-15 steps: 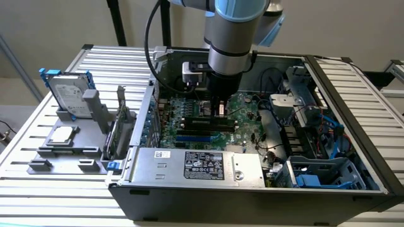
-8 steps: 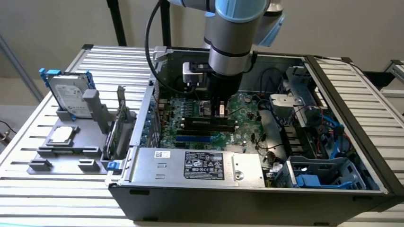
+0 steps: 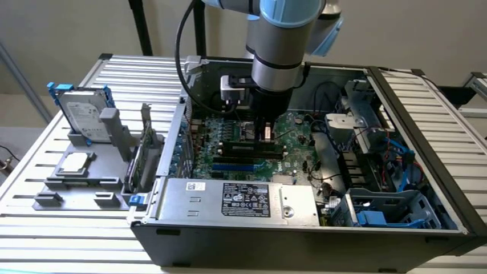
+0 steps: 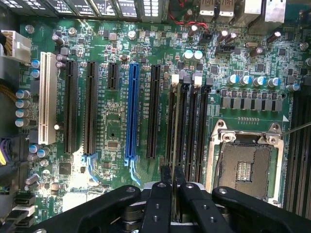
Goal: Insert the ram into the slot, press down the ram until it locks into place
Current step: 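Insert the ram into the slot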
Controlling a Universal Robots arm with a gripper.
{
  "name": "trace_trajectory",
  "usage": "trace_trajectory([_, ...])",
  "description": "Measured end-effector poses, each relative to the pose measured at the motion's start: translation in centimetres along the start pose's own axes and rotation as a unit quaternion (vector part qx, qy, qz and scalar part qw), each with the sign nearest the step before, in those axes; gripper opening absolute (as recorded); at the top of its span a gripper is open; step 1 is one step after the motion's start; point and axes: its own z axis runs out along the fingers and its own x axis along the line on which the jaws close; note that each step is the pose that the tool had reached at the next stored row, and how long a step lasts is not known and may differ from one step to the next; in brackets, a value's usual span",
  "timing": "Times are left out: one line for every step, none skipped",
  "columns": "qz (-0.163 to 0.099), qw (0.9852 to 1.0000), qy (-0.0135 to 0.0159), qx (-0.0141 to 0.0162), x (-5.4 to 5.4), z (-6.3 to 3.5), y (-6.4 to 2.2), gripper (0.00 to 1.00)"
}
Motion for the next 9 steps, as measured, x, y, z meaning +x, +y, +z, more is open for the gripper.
trace_trajectory([0.0, 1.0, -0.0001, 0.0, 0.0, 0.03, 0.0, 0.13])
trace_trajectory([0.0, 1.0, 0.0, 0.0, 0.0, 0.05, 0.0, 0.13])
trace_trajectory([0.0, 1.0, 0.0, 0.0, 0.0, 0.07, -0.01, 0.13])
trace_trajectory([0.0, 1.0, 0.0001, 0.0, 0.0, 0.09, -0.01, 0.13])
trace_trajectory([0.0, 1.0, 0.0001, 0.0, 0.0, 0.11, -0.01, 0.13])
trace_trajectory([0.0, 1.0, 0.0003, 0.0, 0.0, 0.16, -0.01, 0.13])
trace_trajectory([0.0, 1.0, 0.0007, 0.0, 0.0, 0.19, -0.01, 0.13])
trace_trajectory([0.0, 1.0, 0.0008, 0.0, 0.0, 0.2, -0.01, 0.13])
trace_trajectory([0.0, 1.0, 0.001, 0.0, 0.0, 0.21, -0.01, 0.13])
